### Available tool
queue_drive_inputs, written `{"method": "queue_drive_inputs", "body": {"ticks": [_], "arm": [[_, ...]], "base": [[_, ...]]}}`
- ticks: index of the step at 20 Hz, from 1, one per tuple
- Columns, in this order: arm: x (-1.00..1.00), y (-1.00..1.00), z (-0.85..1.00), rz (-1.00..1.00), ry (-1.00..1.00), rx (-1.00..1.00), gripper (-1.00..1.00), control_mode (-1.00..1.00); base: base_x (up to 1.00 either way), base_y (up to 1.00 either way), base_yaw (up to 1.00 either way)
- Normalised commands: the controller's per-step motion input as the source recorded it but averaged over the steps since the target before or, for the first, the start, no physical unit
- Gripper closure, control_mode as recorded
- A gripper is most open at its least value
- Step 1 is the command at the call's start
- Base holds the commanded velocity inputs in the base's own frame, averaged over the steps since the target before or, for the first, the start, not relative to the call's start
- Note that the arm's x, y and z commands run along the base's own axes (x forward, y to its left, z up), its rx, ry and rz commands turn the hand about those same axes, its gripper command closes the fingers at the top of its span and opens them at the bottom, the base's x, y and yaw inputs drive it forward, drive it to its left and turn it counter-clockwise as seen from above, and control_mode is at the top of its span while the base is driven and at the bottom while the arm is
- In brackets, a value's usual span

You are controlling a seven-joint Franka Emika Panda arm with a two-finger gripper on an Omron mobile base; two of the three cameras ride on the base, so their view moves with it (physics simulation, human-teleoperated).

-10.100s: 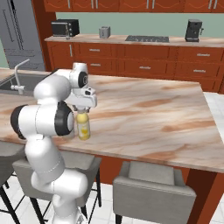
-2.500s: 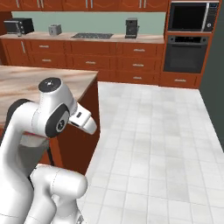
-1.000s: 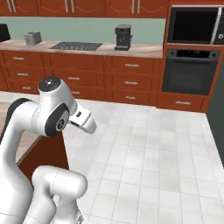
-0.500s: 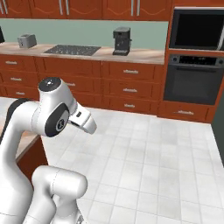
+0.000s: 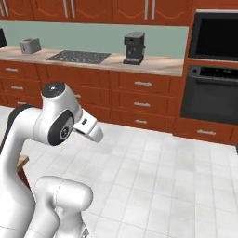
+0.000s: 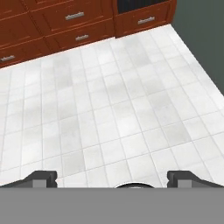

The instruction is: There is a wine glass and glass cup on the dining counter. Place the wine bottle next to the wine glass and the juice bottle next to the glass cup.

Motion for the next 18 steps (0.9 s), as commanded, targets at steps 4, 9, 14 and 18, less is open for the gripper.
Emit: {"method": "queue_drive_inputs", "body": {"ticks": [4,9,14,18], "arm": [[0.00,0.00,0.00,0.00,0.00,0.00,-1.00,1.00],[0.00,0.00,0.00,0.00,0.00,0.00,-1.00,1.00],[0.00,0.00,0.00,0.00,0.00,0.00,-1.00,1.00],[0.00,0.00,0.00,0.00,0.00,0.00,-1.00,1.00]], "base": [[0.64,-0.16,0.39],[0.63,-0.11,0.43],[0.64,-0.09,0.42],[0.77,-0.15,0.26]]}}
